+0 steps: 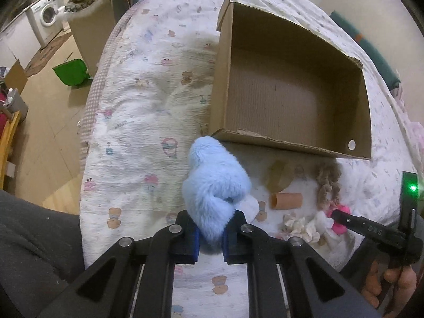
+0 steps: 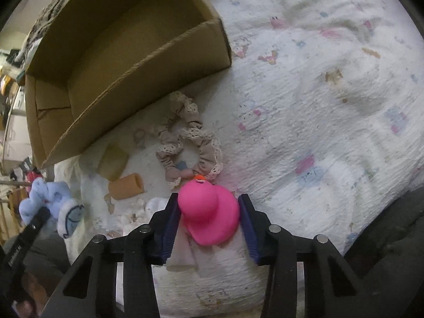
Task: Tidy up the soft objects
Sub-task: 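Carry the blue sock and pink duck into the box and open both tools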
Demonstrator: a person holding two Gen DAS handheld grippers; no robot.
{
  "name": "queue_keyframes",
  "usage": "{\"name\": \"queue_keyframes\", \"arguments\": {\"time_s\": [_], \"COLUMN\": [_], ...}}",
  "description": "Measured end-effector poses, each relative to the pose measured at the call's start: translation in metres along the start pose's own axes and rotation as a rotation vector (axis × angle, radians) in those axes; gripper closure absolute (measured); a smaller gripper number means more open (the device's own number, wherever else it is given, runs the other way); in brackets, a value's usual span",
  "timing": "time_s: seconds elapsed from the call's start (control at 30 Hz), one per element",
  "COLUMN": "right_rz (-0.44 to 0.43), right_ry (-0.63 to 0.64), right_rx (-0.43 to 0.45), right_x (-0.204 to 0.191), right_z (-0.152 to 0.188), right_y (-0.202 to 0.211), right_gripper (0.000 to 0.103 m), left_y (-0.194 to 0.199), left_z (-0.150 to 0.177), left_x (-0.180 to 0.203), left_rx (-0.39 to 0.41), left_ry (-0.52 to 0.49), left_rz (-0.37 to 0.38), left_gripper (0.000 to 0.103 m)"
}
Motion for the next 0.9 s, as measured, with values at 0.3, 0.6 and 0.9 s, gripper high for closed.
{"name": "queue_keyframes", "arguments": {"time_s": [0.3,0.6,0.9], "right_rz": [-0.08,-0.179,-0.18], "right_ry": [0.014,0.113,0.183], "right_rx": [0.147,0.312,0.354], "right_x": [-0.005,-0.03,-0.055], "right_z": [-0.006,-0.034,-0.082], "right_y": [0.053,0.098,0.088], "right_gripper": [0.057,0.057,0.057], "left_y": [0.012,0.05,0.044], "left_z": [0.007,-0.027,-0.084], "left_x": [-0.004,0.014,0.047], "left_rx": [0.024,0.175,0.241], "left_ry": [0.009,-0.056,-0.149], "left_rz": [0.007,-0.026,-0.057], "left_gripper": [0.092,0.092,0.092]}}
Point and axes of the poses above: each gripper's, at about its wrist camera, not at the fingertips, and y roughly against the way its jaws point, x to its right, z to its underside, the point moved 2 cm from there along -y, roughly the way its jaws point, and after that the axes turned 6 degrees about x, right-handed, at the moved point
